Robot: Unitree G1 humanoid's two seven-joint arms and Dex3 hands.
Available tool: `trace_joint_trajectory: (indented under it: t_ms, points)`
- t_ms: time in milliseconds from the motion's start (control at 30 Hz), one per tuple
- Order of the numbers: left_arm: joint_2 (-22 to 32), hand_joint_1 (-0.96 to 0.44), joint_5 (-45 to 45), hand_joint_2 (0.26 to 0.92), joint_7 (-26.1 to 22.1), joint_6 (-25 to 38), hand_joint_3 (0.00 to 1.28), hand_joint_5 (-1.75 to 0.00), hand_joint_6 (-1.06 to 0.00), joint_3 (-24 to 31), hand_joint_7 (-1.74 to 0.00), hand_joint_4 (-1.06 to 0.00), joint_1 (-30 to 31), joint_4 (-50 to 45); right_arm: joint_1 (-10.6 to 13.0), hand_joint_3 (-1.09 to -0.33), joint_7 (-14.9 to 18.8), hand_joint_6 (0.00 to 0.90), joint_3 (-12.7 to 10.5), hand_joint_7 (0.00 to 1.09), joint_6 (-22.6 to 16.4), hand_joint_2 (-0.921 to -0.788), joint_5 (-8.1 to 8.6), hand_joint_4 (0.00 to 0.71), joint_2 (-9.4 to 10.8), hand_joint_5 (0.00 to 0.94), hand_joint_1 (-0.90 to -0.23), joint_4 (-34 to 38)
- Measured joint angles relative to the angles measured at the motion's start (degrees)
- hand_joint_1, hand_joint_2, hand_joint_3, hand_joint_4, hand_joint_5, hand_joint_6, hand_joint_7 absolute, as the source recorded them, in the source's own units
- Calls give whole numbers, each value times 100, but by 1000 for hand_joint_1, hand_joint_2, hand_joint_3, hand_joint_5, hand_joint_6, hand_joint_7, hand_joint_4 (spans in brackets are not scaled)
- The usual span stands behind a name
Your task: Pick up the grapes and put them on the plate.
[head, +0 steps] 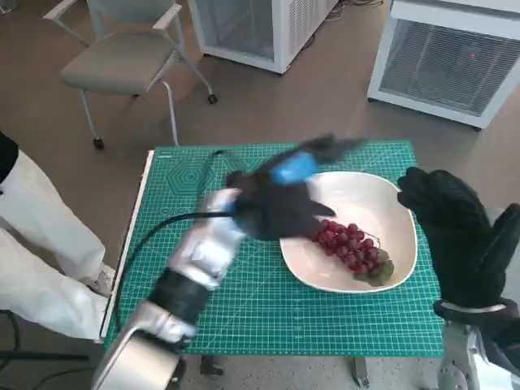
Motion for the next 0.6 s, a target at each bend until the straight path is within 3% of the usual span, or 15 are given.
trace_joint_trajectory:
  t_ms: [200,433,600]
  points:
    - [-24,-264,-1125,881,-87,-531,18,-17,-284,811,-25,-111,690,-171,-1,-633,14,222,22,982,4,-921,2,436,2,727,-375,-1]
    - [-10,-243,-1452,892,-139,-615,12,-7,-263,1043,-13,-114,1071,-195,-6,-634,22,221,63,984,8,-921,2,434,7,730,-376,1]
    - [1,-201,-2180,900,-502,-647,9,-2,-216,1418,-3,-103,1669,-831,-84,-635,88,220,110,985,1,-921,3,432,19,730,-375,48]
